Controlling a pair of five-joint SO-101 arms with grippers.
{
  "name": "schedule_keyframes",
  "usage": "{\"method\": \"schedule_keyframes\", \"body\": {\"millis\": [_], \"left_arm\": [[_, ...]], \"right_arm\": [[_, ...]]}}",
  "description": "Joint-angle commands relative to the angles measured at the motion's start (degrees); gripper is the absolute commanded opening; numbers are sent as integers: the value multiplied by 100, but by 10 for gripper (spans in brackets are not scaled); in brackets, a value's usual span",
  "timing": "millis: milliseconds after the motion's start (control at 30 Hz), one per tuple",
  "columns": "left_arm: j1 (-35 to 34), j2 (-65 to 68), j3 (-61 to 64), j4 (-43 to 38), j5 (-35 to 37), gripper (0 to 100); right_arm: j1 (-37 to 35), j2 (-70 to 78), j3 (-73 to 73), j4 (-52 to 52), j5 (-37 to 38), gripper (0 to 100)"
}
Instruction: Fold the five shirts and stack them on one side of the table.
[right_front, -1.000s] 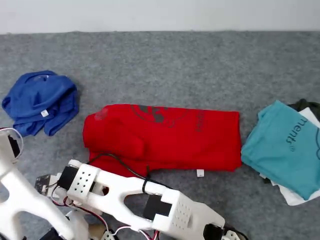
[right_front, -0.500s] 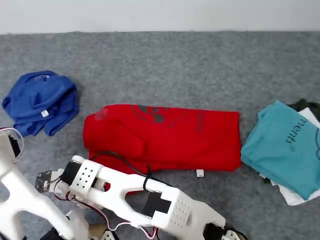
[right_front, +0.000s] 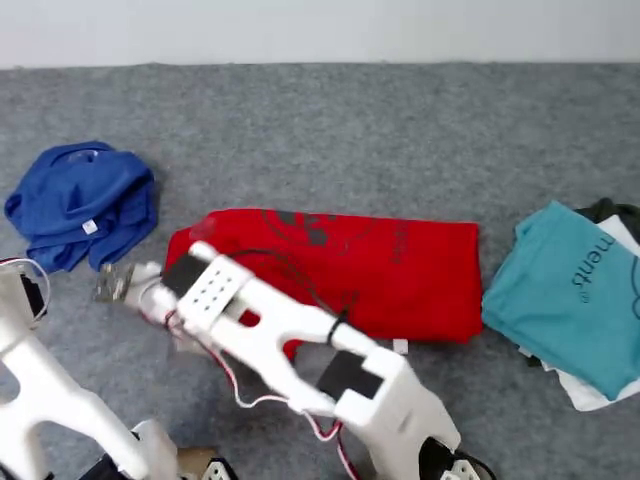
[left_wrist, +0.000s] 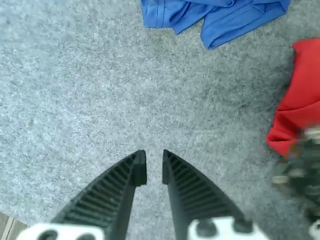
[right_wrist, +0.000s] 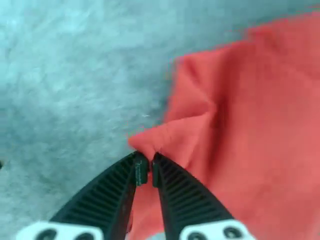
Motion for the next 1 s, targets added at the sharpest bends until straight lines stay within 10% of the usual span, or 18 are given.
{"method": "schedule_keyframes", "body": {"millis": [0, 967], "left_arm": [[62, -132, -22, -9, 35, 73], [70, -88, 13, -9, 35, 73]], "right_arm": [[303, -497, -26, -224, 396, 11], [1490, -57, -176, -1886, 1046, 13]]}}
